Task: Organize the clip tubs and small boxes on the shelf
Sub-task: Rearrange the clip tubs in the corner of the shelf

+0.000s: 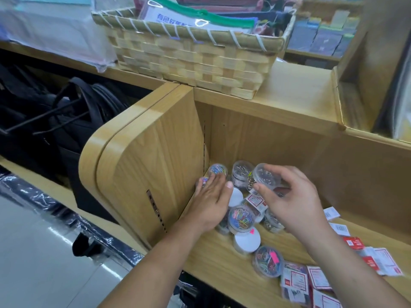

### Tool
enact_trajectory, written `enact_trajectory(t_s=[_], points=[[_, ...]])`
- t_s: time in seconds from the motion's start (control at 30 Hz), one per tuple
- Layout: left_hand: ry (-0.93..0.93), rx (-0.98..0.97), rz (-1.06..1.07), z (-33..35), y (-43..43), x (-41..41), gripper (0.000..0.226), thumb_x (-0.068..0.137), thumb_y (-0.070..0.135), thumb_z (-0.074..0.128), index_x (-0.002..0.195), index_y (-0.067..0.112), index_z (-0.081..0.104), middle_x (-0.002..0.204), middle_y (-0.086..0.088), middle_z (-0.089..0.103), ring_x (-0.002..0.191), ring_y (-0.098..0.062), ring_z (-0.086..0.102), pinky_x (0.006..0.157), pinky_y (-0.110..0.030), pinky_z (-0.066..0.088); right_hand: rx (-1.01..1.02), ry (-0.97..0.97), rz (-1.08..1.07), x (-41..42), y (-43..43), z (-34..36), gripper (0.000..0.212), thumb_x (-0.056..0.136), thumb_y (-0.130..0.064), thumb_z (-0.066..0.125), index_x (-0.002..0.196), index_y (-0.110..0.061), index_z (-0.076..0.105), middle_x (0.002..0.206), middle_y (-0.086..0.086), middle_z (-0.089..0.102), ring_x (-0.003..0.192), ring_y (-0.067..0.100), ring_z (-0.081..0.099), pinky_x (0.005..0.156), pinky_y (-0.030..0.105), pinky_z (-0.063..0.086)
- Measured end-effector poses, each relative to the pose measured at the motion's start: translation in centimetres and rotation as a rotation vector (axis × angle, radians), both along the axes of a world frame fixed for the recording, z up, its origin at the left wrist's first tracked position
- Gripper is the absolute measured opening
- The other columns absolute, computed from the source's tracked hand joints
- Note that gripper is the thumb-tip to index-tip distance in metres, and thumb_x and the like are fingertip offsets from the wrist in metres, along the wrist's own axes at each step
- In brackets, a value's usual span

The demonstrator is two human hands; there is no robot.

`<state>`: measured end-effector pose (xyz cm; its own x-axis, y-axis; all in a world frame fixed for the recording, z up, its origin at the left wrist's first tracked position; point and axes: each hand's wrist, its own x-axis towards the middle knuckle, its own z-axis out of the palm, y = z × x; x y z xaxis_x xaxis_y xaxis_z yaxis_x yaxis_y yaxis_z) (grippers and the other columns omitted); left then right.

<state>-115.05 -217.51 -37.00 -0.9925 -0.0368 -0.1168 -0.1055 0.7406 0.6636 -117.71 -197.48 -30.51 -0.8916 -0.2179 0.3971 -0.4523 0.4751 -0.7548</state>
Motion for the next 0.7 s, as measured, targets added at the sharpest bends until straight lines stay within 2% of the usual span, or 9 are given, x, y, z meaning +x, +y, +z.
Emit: enact_trajectory(t_s=[0.13, 0.23, 0.37, 0.43, 0.5, 0.57, 0.63, 0.7], points=[[0.012, -0.111, -0.001, -0.1, 0.3, 0.3, 0.071, 0.105, 0.058, 0.008, 0.163, 0.016, 0.01, 0.171, 0.004, 0.008, 0.155, -0.002, -0.006, 0.126, -0.036, -0.01, -0.007, -0.005, -0.001, 0.2, -0.1, 0.0, 0.04, 0.078, -0.022, 0.086, 0.115, -0.027, 0.073, 0.106, -0.014, 0.063, 0.102, 0.007, 0.063, 0.08, 0.034, 0.058], [-0.006, -0.143, 0.027, -0.2, 1.0, 0.2, 0.078, 0.103, 0.064, 0.007, 0.163, 0.014, 0.006, 0.171, 0.002, 0.002, 0.155, -0.006, -0.011, 0.126, -0.038, -0.012, -0.018, -0.003, -0.003, 0.4, -0.2, 0.4, 0.04, 0.078, -0.023, 0.086, 0.115, -0.028, 0.073, 0.105, -0.016, 0.063, 0.101, 0.006, 0.062, 0.078, 0.031, 0.058], [-0.022, -0.014, 0.084, 0.3, 1.2, -0.6, 0.076, 0.104, 0.062, 0.01, 0.163, 0.015, 0.009, 0.171, 0.001, 0.004, 0.155, -0.007, -0.009, 0.125, -0.037, -0.014, -0.025, -0.01, -0.014, 0.8, 0.1, 1.0, 0.04, 0.078, -0.023, 0.086, 0.116, -0.029, 0.072, 0.106, -0.016, 0.062, 0.102, 0.004, 0.062, 0.078, 0.023, 0.055], [0.009, 0.054, 0.086, 0.4, 0.8, -0.5, 0.074, 0.105, 0.06, 0.015, 0.163, 0.014, 0.014, 0.171, -0.001, 0.01, 0.156, -0.009, -0.004, 0.126, -0.036, -0.012, -0.052, -0.035, -0.015, 1.0, 0.4, 1.2, 0.04, 0.078, -0.022, 0.086, 0.115, -0.031, 0.072, 0.107, -0.016, 0.062, 0.103, 0.005, 0.063, 0.08, 0.025, 0.056], [0.143, 0.072, 0.089, 0.5, 0.5, 0.5, 0.07, 0.103, 0.052, 0.03, 0.158, 0.009, 0.03, 0.166, -0.005, 0.028, 0.157, -0.017, 0.011, 0.125, -0.033, -0.003, -0.072, -0.068, -0.01, 1.3, 0.7, 1.4, 0.04, 0.078, -0.023, 0.086, 0.114, -0.034, 0.072, 0.108, -0.016, 0.063, 0.103, 0.007, 0.064, 0.082, 0.029, 0.057], [0.309, 0.095, 0.096, 0.4, 0.3, 2.0, 0.055, 0.098, 0.033, 0.051, 0.147, 0.007, 0.049, 0.153, -0.004, 0.048, 0.149, -0.017, 0.031, 0.12, -0.023, 0.01, -0.066, -0.091, -0.016, 1.5, 0.8, 1.5, 0.04, 0.078, -0.024, 0.085, 0.113, -0.036, 0.071, 0.107, -0.017, 0.062, 0.101, 0.005, 0.064, 0.082, 0.027, 0.056], [0.397, 0.161, 0.114, 0.4, 0.3, 3.8, 0.042, 0.096, 0.018, 0.061, 0.138, 0.014, 0.06, 0.14, 0.014, 0.054, 0.138, -0.003, 0.042, 0.115, -0.014, 0.024, -0.04, -0.098, -0.037, 1.6, 0.8, 1.6, 0.04, 0.076, -0.023, 0.087, 0.11, -0.037, 0.072, 0.103, -0.018, 0.062, 0.099, 0.001, 0.062, 0.078, 0.02, 0.054], [0.421, 0.23, 0.173, -0.1, 0.3, 5.5, 0.035, 0.095, 0.022, 0.062, 0.131, 0.021, 0.065, 0.131, 0.031, 0.054, 0.128, 0.002, 0.051, 0.11, -0.019, 0.039, 0.007, -0.092, -0.056, 1.9, 0.6, 1.5, 0.041, 0.073, -0.023, 0.089, 0.105, -0.04, 0.071, 0.098, -0.018, 0.061, 0.095, -0.004, 0.06, 0.074, 0.013, 0.051]])
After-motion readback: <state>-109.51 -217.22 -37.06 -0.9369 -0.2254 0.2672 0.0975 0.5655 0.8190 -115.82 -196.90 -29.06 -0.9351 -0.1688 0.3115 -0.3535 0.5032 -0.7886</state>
